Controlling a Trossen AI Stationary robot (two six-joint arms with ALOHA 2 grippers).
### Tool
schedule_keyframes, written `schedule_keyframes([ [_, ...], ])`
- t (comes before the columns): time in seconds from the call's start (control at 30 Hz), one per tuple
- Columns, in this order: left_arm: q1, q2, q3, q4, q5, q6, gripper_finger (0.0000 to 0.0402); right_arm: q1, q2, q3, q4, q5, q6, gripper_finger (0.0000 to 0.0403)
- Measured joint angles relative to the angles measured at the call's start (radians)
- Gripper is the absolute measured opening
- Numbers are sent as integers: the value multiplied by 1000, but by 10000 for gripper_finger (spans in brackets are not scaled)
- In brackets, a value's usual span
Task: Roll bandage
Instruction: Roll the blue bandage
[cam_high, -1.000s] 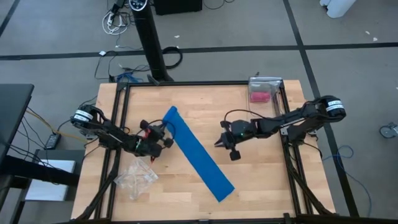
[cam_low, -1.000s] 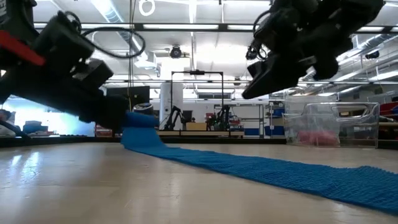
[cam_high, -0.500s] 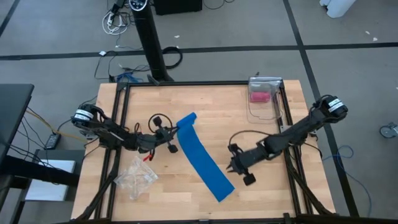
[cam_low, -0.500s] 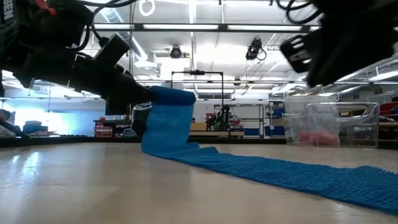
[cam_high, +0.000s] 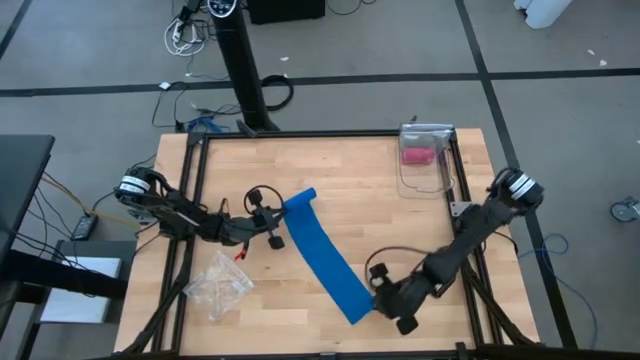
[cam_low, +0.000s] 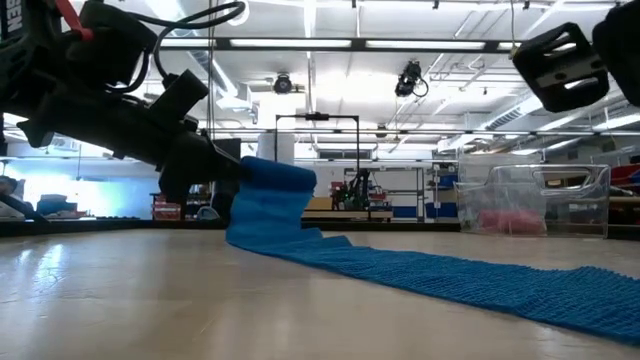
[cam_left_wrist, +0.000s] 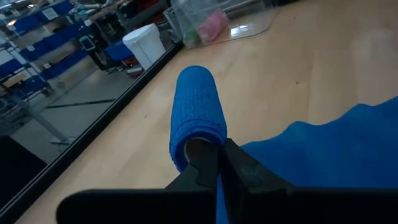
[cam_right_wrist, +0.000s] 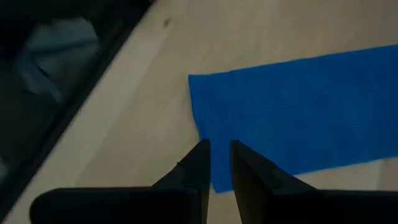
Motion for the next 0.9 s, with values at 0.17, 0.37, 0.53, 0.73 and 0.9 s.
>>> schedule_keyframes([
  [0.17, 0, 0, 0, -1, -32, -3, 8, 2, 143, 123, -74, 5, -1, 64],
  [0.37, -1, 0, 0, 5, -35, -27, 8, 9, 253, 211, -102, -4, -1, 75],
  [0.53, -1, 0, 0, 6, -40, -52, 8, 17, 288, 241, -95, -7, 5, 83],
  [0.73, -3, 0, 5, 3, -41, -76, 8, 15, 292, 244, -102, 54, 40, 74],
  [0.9, -3, 0, 13, 7, -28, -77, 8, 4, 293, 244, -104, 76, 44, 29],
])
